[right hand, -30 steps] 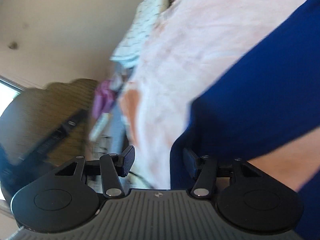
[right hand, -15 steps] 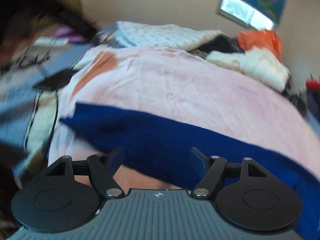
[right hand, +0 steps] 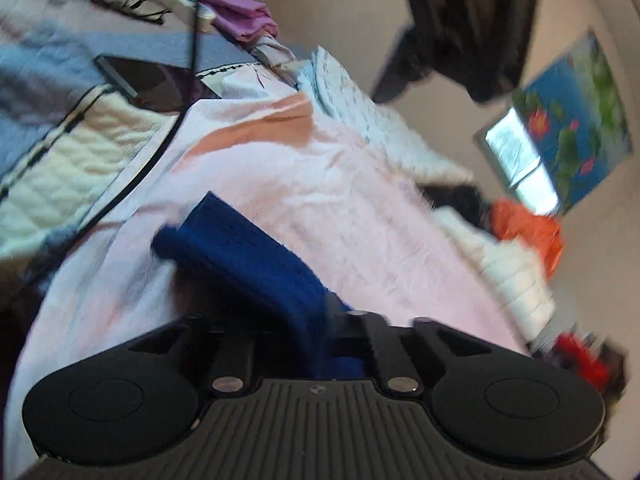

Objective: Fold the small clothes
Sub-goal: 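Lift the second sleeve and carry it across the sweater body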

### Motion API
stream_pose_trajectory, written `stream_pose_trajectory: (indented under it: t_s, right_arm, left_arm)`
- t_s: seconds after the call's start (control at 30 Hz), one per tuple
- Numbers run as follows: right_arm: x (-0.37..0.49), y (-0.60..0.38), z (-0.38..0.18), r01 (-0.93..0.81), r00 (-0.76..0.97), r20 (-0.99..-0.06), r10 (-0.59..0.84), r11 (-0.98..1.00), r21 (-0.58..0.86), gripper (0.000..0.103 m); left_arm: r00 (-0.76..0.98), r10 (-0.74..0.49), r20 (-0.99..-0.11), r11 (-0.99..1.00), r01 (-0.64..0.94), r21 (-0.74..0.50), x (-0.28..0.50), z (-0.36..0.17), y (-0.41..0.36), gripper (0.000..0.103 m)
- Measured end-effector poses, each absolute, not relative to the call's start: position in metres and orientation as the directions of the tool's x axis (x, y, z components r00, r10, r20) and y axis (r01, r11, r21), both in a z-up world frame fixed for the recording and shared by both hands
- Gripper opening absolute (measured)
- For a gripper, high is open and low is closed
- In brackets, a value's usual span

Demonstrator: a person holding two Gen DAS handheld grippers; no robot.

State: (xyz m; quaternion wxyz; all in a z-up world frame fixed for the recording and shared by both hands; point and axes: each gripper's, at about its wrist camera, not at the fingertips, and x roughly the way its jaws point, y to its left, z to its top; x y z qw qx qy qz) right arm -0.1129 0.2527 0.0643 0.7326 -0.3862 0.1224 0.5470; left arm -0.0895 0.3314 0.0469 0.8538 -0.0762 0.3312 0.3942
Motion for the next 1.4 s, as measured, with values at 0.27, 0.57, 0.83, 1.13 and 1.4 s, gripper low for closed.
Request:
stream_pose_trajectory:
  t_s: [0.27,0.57,0.83,1.13,1.4]
  right_arm:
    - [0.033,0.174,0.118,-0.805,0.214,-0.562,0.799,0.47,0.361,0.002]
    - [0.141,-0.024,0.105,-0.343,0.506,-0.426,0.75,0.628,0.698,0.007]
    - [0.126,-0.155,0.057,-0.056,0.695,-0.482,0.533,0.709,0.703,0.007]
    - [0.13,-0.166,0.017,0.03,0.679,-0.572,0.46,0.761,0.648,0.024]
    - [0.132,-0.154,0.043,0.001,0.743,-0.601,0.295,0.898,0.441,0.053]
  left_arm:
    - [0.537,0.536,-0.652,0.765,-0.635,0.106,-0.058,0.034,0.288,0.103]
    - [0.625,0.373,-0.686,0.914,-0.376,0.155,0.009,0.008,0.18,0.103]
    - [0.672,0.259,-0.694,0.966,-0.159,0.206,0.043,-0.011,0.094,0.103]
    - [0.659,0.252,-0.709,0.962,-0.093,0.255,0.057,-0.025,0.071,0.103]
    - [0.634,0.268,-0.725,0.961,-0.121,0.249,0.069,-0.027,0.078,0.103]
